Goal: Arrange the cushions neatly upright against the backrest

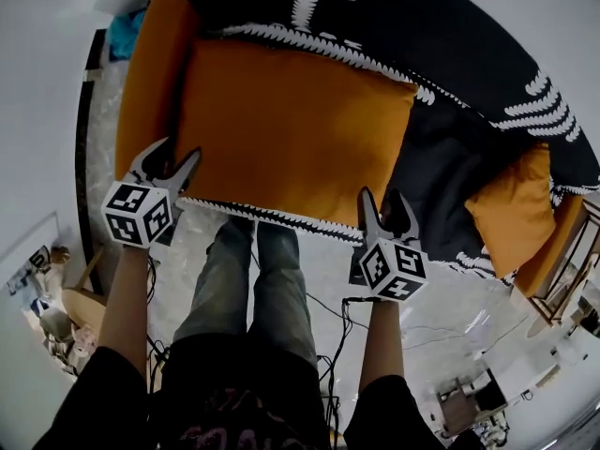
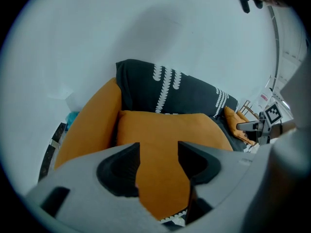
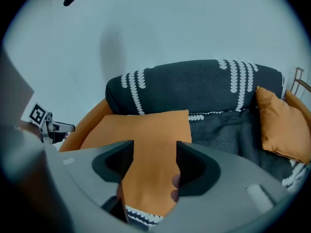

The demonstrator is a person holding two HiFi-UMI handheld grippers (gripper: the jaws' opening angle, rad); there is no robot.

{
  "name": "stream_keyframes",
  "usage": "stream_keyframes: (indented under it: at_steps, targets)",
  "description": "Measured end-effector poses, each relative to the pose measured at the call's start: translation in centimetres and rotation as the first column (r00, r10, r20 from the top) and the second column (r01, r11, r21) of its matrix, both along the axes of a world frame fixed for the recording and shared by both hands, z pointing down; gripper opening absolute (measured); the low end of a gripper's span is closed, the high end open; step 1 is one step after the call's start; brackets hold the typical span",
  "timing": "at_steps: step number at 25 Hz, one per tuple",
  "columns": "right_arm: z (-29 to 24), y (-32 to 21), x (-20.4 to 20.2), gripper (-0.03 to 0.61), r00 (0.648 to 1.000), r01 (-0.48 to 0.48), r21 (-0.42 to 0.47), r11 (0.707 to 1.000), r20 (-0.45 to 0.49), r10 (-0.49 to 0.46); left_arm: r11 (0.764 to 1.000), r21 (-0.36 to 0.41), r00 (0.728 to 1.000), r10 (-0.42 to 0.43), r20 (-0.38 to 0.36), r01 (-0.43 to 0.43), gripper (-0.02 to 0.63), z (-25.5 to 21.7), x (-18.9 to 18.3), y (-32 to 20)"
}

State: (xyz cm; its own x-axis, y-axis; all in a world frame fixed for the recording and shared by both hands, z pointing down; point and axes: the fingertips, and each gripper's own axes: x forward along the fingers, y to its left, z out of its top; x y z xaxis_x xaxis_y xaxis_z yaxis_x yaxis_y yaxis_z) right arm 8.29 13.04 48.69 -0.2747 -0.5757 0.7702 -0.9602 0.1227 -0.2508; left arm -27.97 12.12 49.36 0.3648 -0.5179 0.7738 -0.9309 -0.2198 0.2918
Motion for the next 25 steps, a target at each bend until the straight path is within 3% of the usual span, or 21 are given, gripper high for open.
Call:
stream_keyframes:
  at_steps: [5,15,25]
  targets:
    - [3.8,-0.3,0.7,0.384,0.999,0.028,-0.067,0.997,0.017,-0.027,1.000,-0.026,1.000,0.017,0.016,-0.017,0.298,3.6,-0.1,0.5]
    - [9.9,-0.9,1.3,0.447,0.997,0.076,-0.153,0.985,0.032,-0.072,0.993,-0.108,0.999,-0.041,0.006,0.041,0.407,9.4,-0.9,0.4]
    - [13.8,-1.5,1.8,0.568,0.991,0.099,-0.258,0.961,0.116,-0.071,0.986,-0.169,0.999,0.001,0.035,0.005,0.439,12.1,-0.7,-0.5]
